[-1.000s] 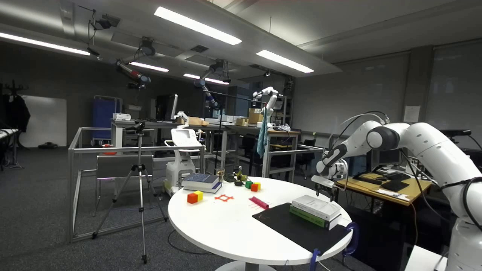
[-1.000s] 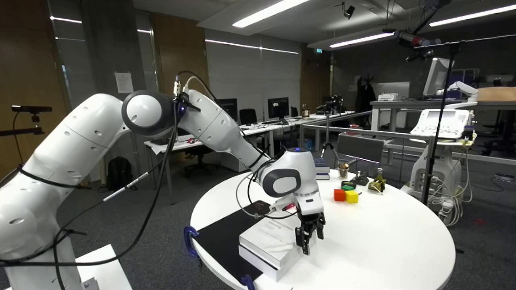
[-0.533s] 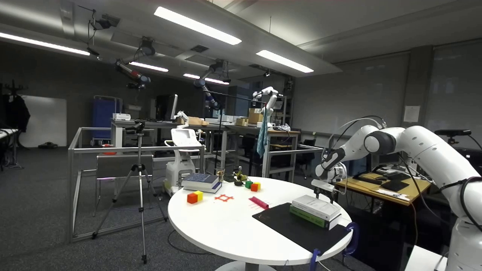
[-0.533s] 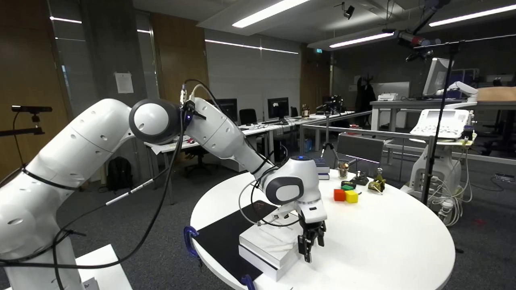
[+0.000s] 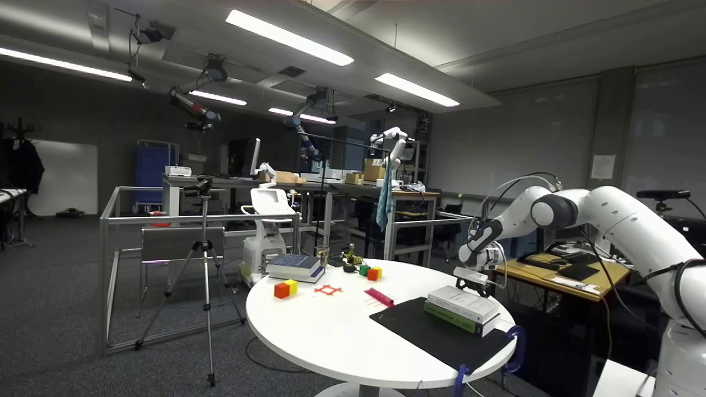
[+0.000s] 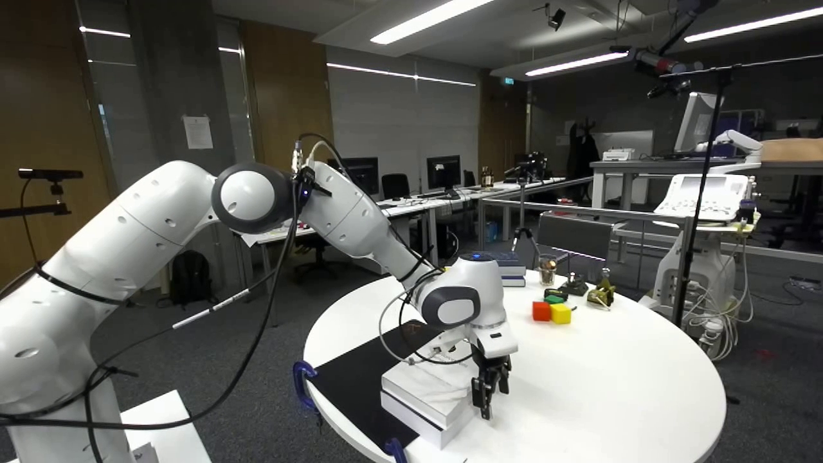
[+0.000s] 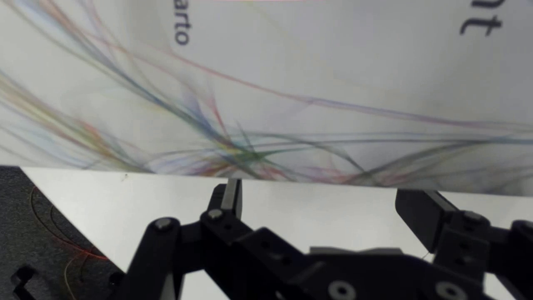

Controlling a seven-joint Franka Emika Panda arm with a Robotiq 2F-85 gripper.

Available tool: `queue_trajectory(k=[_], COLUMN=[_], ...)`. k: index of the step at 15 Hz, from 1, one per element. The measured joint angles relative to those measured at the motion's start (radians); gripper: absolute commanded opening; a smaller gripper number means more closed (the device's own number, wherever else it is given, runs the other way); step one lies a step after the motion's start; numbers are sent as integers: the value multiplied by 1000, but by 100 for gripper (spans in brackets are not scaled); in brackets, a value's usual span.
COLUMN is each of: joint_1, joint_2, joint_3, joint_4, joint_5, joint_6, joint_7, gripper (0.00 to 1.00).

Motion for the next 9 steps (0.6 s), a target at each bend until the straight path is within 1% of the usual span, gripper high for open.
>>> queue_trajectory(k=[9], joint_1=[29], joint_2=[0], joint_3=[0], joint_4=[0], joint_5=[0], joint_6=[1], joint_7=[3], gripper=[100])
